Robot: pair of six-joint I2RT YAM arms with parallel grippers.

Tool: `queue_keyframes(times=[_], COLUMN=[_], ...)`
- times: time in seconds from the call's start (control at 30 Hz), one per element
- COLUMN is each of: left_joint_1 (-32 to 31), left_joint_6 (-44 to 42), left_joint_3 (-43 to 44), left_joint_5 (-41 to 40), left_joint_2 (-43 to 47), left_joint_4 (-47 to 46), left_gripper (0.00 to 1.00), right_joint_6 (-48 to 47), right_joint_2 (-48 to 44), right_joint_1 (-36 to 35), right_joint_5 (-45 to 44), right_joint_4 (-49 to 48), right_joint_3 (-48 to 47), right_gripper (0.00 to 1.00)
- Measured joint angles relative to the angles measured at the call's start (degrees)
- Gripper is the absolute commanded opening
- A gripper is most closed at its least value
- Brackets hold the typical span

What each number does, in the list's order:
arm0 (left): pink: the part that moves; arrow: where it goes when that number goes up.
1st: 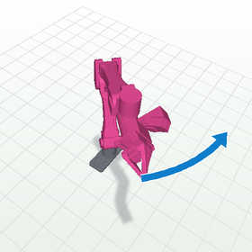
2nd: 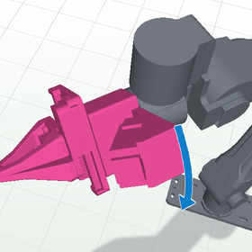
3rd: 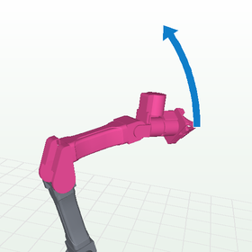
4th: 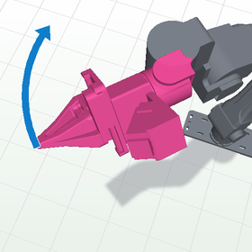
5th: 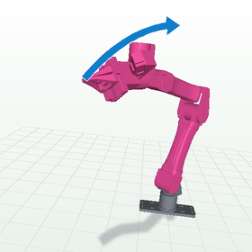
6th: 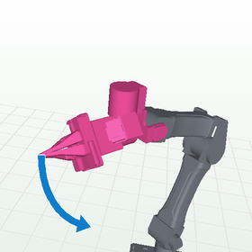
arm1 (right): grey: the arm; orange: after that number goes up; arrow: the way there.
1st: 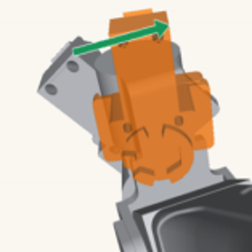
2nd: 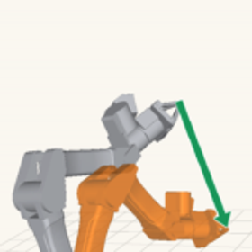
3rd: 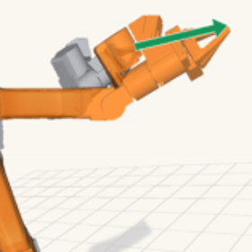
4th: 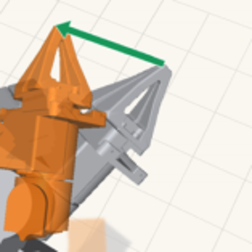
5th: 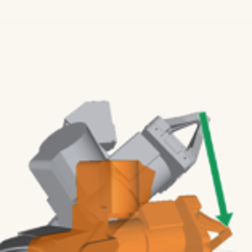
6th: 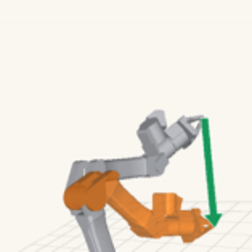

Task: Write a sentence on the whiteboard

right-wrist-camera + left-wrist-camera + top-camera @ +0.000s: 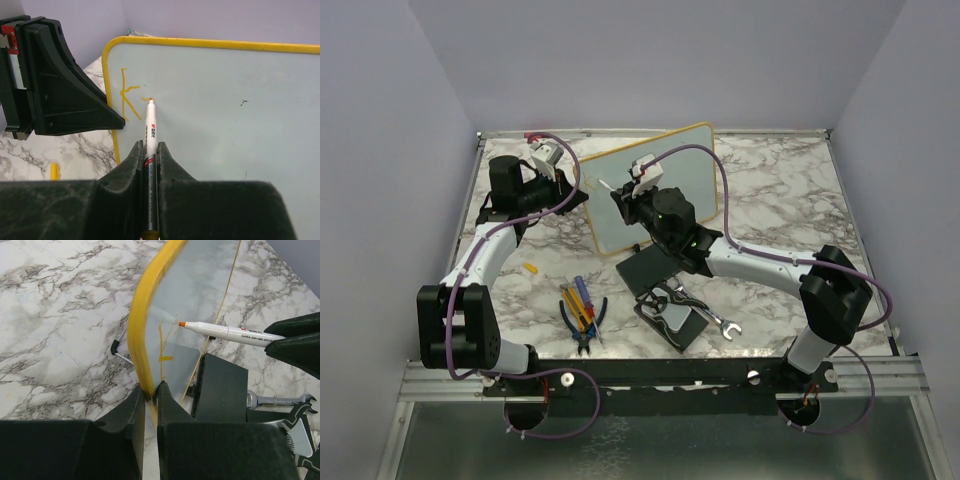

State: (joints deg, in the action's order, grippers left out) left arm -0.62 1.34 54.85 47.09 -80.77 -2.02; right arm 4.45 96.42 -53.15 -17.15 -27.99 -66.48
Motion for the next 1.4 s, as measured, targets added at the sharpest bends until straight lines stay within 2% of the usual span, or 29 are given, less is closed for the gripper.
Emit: queue_keyframes(times=[1.4], left_joint_1=[-0.02], left_joint_6=[-0.15], left_joint_3=[0.00], left_joint_5=[0.00], left_joint_2=[0.00], left_joint_4=[0.02], left_gripper=[0.00], right_joint_6=[-0.81], right_joint_2=[0.50], right_joint_1=[0.02], right_joint_5=[0.55], right_joint_4=[-1.09], right_joint_3=[-1.81], right_gripper=[0.01])
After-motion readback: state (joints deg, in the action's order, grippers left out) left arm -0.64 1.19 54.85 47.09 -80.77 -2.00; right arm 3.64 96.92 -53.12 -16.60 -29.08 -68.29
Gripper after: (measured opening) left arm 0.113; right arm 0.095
